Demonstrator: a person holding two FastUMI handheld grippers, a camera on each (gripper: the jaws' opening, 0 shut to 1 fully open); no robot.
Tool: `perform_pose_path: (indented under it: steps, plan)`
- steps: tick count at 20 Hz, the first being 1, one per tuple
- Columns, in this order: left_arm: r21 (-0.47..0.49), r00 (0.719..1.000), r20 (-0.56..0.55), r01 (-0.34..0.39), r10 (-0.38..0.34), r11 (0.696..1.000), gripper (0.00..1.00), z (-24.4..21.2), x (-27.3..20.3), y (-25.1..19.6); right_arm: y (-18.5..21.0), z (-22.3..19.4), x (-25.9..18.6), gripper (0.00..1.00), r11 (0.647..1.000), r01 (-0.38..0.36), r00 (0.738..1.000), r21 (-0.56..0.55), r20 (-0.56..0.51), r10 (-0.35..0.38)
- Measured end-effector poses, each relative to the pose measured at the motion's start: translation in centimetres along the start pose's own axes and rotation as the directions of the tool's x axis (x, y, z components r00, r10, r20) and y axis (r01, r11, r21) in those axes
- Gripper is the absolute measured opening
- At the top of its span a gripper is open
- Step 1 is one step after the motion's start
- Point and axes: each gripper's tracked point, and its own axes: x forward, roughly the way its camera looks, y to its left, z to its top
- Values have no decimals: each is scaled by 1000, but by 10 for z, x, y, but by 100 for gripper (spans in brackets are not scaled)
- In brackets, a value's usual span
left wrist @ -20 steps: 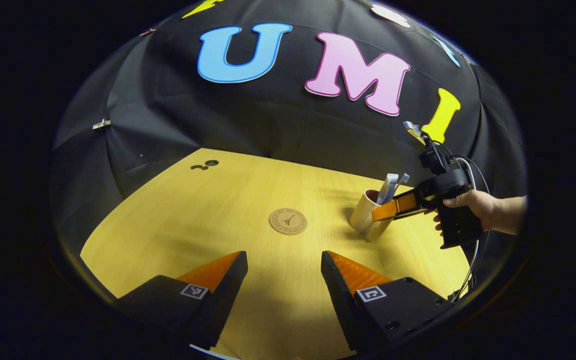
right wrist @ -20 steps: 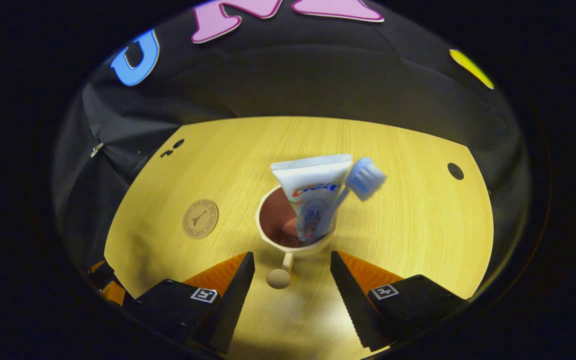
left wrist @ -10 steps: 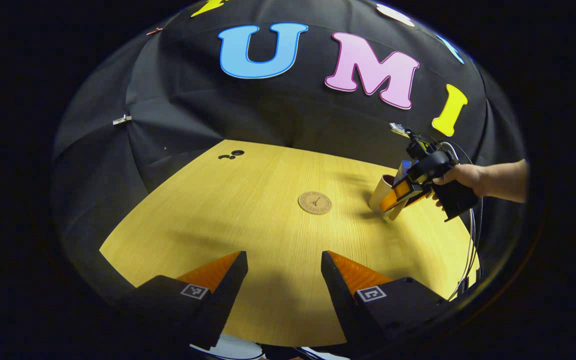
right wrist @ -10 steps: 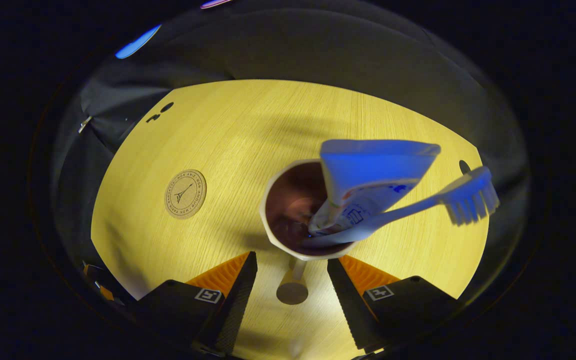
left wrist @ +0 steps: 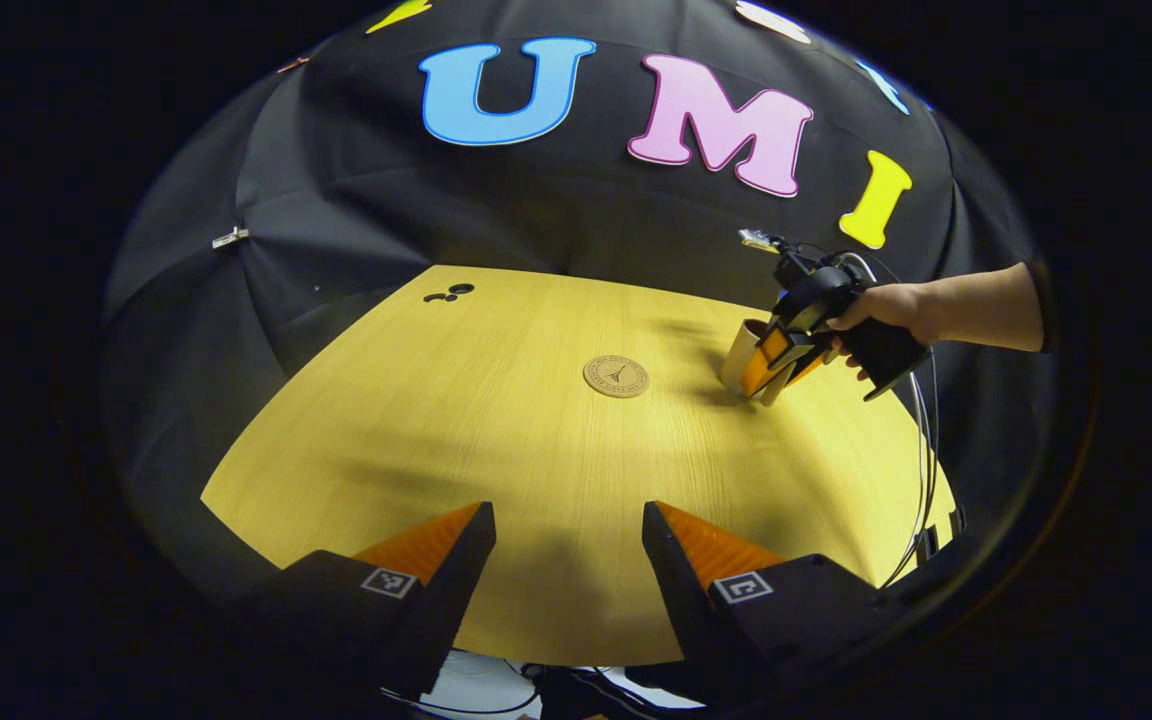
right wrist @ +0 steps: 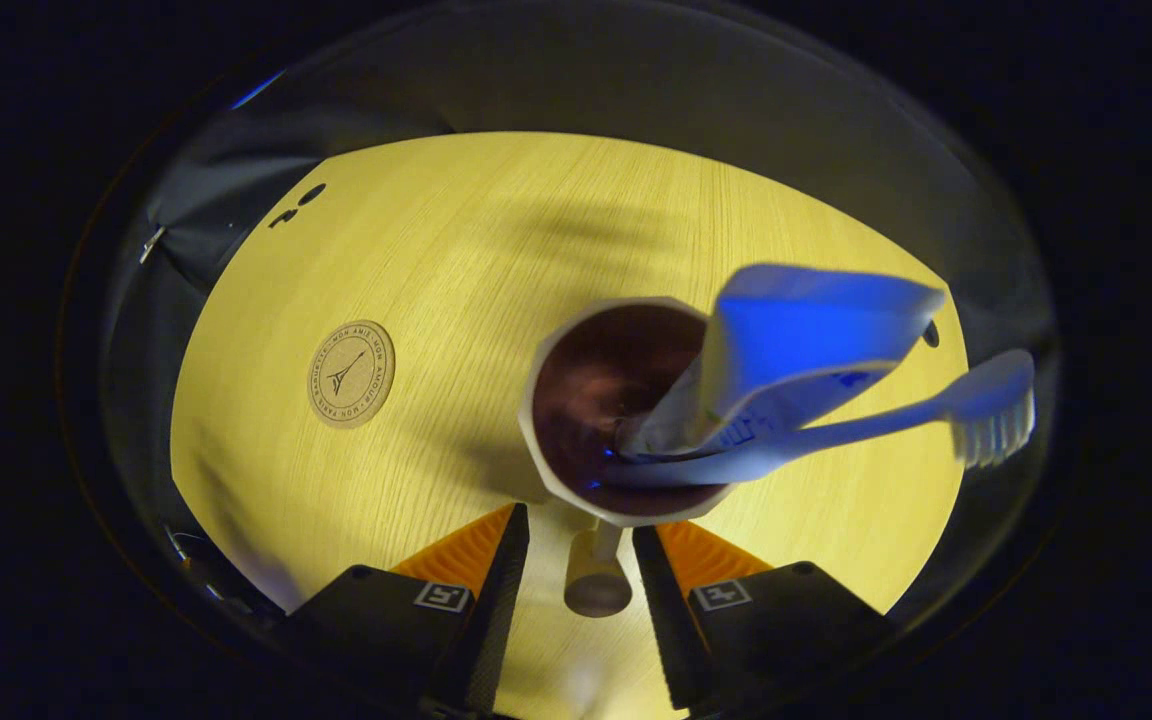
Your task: Put the toothbrush and toothpaste on the desktop into the cup, then pick up the cup and place it on the coaster on the desktop.
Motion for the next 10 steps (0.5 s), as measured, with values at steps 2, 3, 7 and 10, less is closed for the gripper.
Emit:
perform_pose_path:
  steps: [2, 3, 7, 10]
  plan:
    - [15, 1000, -8, 1, -1, 1000, 92, -3, -1, 2, 1, 7, 0, 57, 1000, 7, 1000, 8, 24, -7]
    - [32, 1000, -8, -3, 4, 999, 92, -5, -2, 5, 0, 8, -2, 50, 1000, 8, 999, 6, 33, -8]
    - [46, 1000, -28, 3, -2, 999, 92, -7, -1, 6, 0, 4, -3, 30, 998, 6, 1000, 55, 1, -6]
    - [53, 999, -36, 9, -7, 999, 92, -7, 0, 6, 1, 4, -3, 29, 997, 2, 1000, 78, 9, -3]
